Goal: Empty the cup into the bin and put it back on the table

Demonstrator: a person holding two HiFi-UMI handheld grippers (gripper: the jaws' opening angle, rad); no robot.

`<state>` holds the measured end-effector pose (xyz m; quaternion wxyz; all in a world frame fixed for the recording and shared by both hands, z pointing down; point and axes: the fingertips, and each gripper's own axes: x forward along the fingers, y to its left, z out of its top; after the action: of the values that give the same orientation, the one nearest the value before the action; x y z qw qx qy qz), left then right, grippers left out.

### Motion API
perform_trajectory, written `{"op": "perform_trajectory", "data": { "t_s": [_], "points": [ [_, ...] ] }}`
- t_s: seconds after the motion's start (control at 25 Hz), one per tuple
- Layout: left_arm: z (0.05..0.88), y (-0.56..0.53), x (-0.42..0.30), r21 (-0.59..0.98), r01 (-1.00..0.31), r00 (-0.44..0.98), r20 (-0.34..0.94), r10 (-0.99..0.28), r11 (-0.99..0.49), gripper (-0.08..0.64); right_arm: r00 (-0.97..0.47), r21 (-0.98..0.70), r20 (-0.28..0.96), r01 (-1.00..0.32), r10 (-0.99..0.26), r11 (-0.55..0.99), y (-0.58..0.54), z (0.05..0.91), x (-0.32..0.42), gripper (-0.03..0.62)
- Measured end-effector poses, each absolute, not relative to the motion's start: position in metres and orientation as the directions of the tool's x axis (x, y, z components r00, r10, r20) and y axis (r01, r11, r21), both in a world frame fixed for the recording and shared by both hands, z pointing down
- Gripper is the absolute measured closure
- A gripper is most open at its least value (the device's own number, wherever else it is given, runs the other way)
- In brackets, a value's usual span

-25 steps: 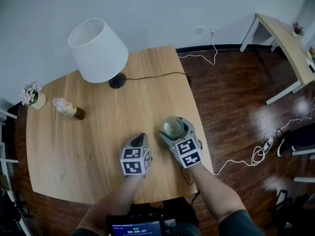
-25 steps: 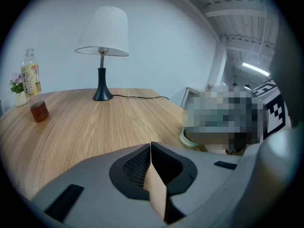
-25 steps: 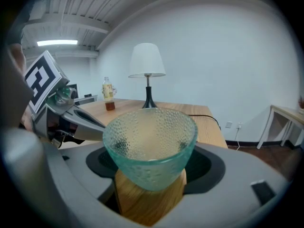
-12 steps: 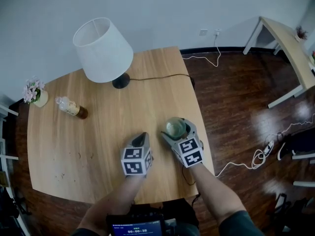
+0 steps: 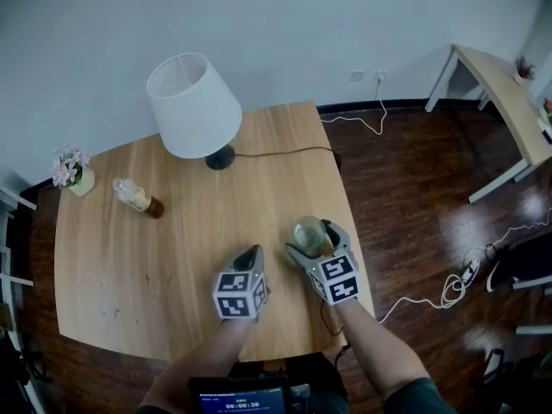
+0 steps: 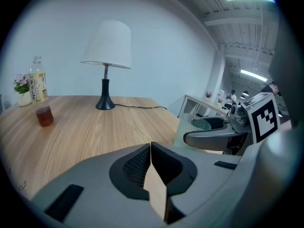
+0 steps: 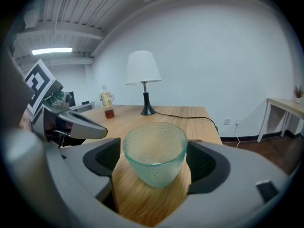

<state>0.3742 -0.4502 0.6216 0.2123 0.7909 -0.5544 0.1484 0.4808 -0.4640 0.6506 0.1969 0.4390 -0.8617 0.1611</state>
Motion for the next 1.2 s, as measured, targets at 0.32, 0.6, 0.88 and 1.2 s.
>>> {"op": "perform_trajectory", "data": {
  "t_s": [0.32, 0.6, 0.88, 1.2],
  "points": [
    [0.596, -0.437, 0.375, 0.155, -0.935, 0.354, 0.435, -0.828, -0.318, 0.558, -0.544, -0.112, 0.454, -0.820, -0.706, 0.561, -0.439, 0.626, 0.487, 0.150],
    [0.556, -0.416, 0.376, 0.170, -0.918, 0.396, 0.355, -0.847, -0.358, 0.558, -0.543, -0.125, 0.421, -0.828, -0.727, 0.547, -0.412, 0.597, 0.497, 0.154],
    [0.513, -0.392, 0.377, 0.185, -0.880, 0.473, 0.242, -0.847, -0.438, 0.560, -0.549, -0.166, 0.317, -0.835, -0.773, 0.525, -0.389, 0.540, 0.506, 0.326],
    [0.457, -0.358, 0.397, 0.173, -0.810, 0.575, 0.051, -0.817, -0.560, 0.560, -0.572, -0.119, 0.242, -0.819, -0.784, 0.561, -0.373, 0.486, 0.517, 0.456]
  ]
}}
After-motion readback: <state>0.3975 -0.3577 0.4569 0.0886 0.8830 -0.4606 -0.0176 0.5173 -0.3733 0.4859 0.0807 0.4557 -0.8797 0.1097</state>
